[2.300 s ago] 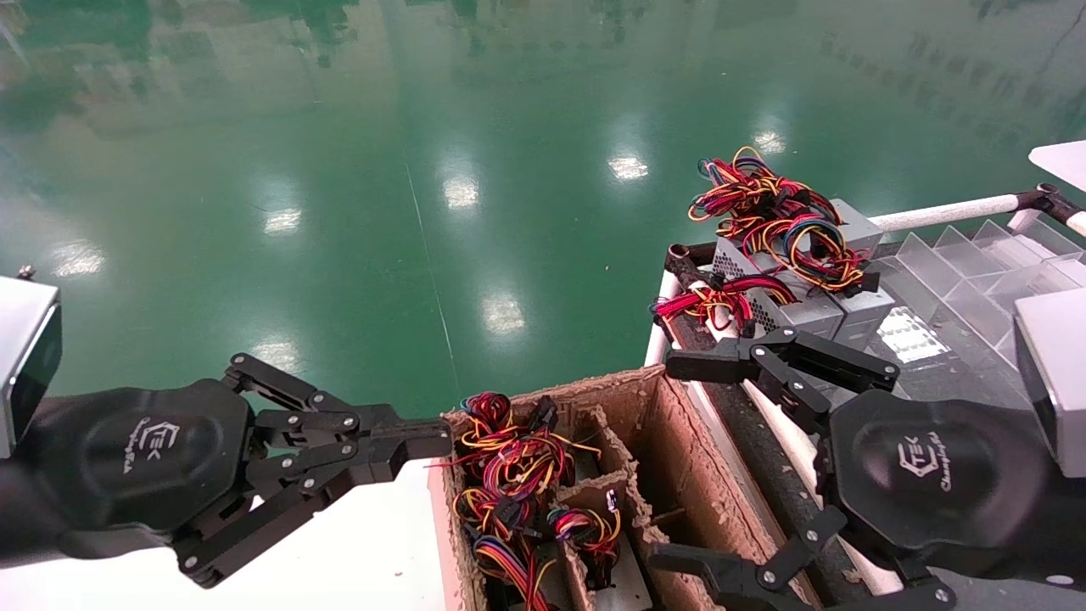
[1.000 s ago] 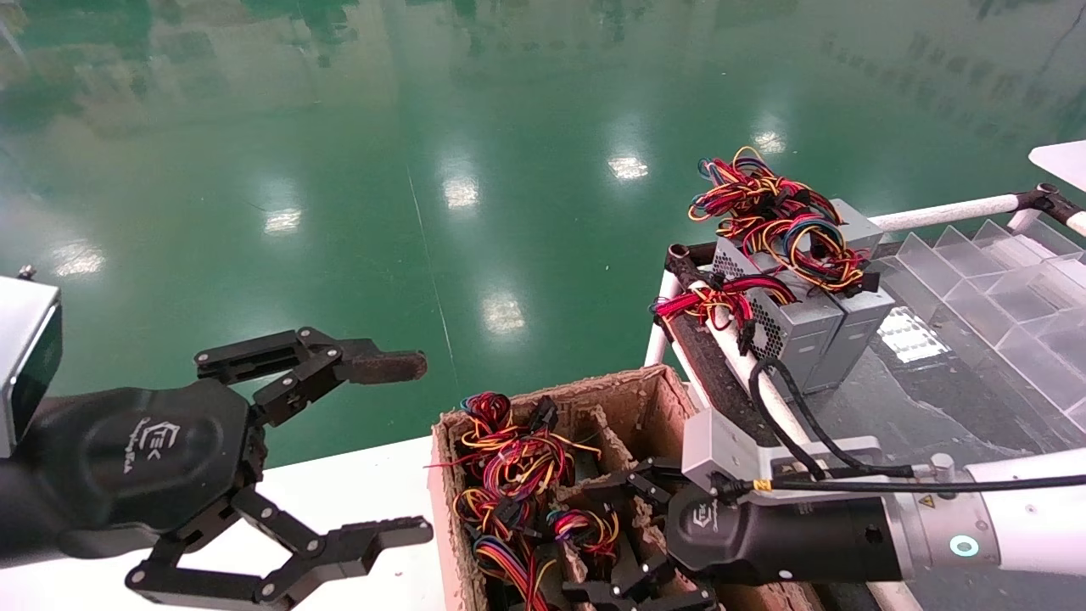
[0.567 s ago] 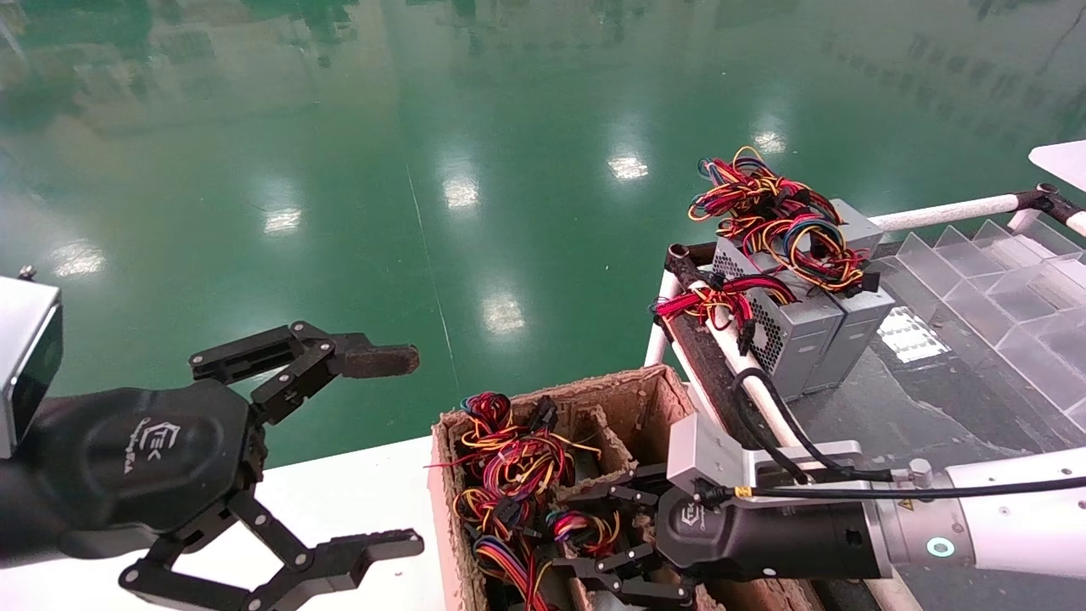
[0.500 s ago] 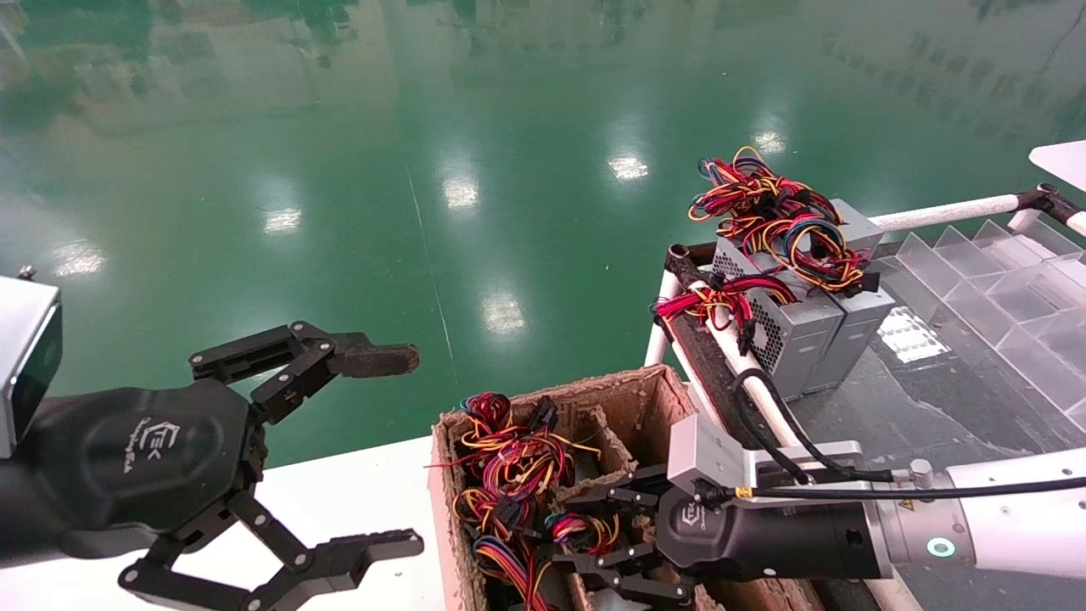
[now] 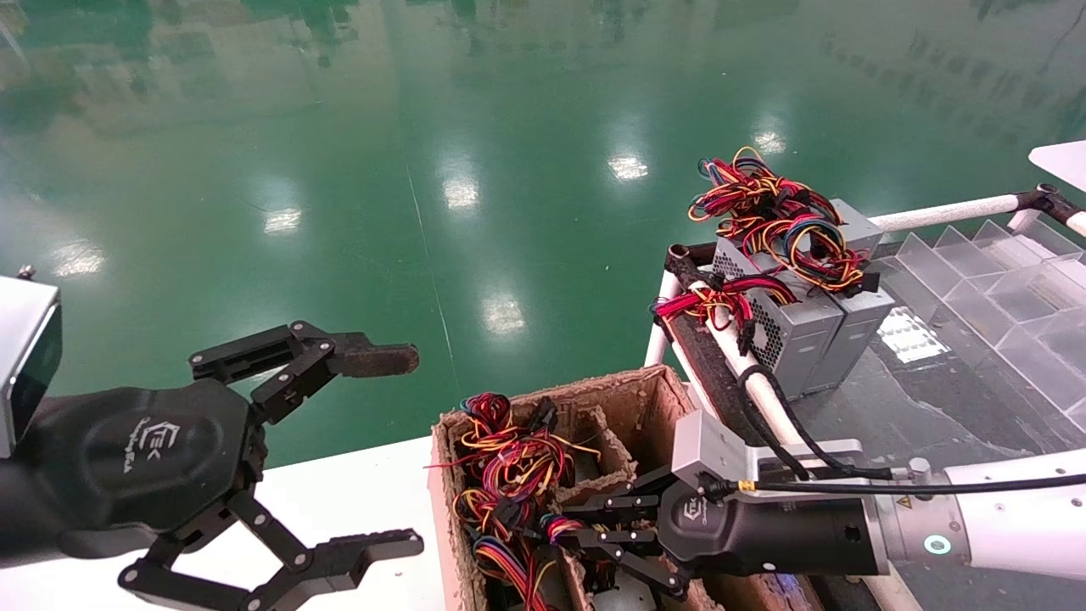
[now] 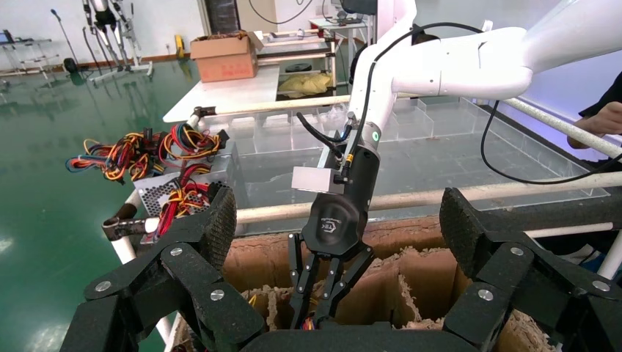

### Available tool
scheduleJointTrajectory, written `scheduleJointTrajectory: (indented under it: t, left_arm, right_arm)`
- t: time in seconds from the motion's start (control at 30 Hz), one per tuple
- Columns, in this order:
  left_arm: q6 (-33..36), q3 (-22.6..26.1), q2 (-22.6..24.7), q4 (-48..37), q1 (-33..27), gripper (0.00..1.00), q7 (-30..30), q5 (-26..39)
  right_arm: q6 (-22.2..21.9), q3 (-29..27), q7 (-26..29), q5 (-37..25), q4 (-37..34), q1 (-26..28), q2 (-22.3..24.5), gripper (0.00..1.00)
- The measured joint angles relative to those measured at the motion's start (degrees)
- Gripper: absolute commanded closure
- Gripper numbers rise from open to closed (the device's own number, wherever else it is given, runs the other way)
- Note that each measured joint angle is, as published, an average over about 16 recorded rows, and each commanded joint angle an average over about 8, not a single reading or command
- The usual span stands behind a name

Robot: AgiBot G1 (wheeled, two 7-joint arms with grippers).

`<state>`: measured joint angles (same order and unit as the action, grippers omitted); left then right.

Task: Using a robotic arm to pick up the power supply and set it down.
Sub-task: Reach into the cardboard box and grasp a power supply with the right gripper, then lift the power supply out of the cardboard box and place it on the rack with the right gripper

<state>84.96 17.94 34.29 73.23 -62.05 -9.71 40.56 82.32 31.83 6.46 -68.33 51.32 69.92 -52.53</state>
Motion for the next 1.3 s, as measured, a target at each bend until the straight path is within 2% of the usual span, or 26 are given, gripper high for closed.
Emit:
scheduleJointTrajectory:
  t: [0.2, 0.4, 0.9, 1.1, 1.3]
  left_arm:
    - [-0.01, 0.01, -0.01, 0.00, 0.00, 0.00, 0.01, -0.01]
    - [-0.01, 0.03, -0.01, 0.00, -0.01, 0.00, 0.01, -0.02]
    - [-0.02, 0.06, -0.02, 0.00, -0.01, 0.00, 0.03, -0.04]
    - [-0.03, 0.07, -0.03, 0.00, -0.02, 0.00, 0.03, -0.05]
    - [-0.03, 0.08, -0.03, 0.00, -0.02, 0.00, 0.04, -0.06]
  right_arm:
    - [1.05, -1.70, -1.36, 2.73, -0.46, -0.38, 1.32, 1.00]
    - [2.80, -5.01, -2.25, 7.96, 0.62, -1.06, 4.66, 1.00]
    - [7.20, -15.57, 0.66, 26.98, 0.92, 0.67, 14.64, 1.00]
    - [8.18, -16.54, 1.54, 31.56, -0.55, 2.32, 18.11, 1.00]
    - [8.31, -15.36, 0.70, 31.99, -3.04, 3.82, 21.73, 1.00]
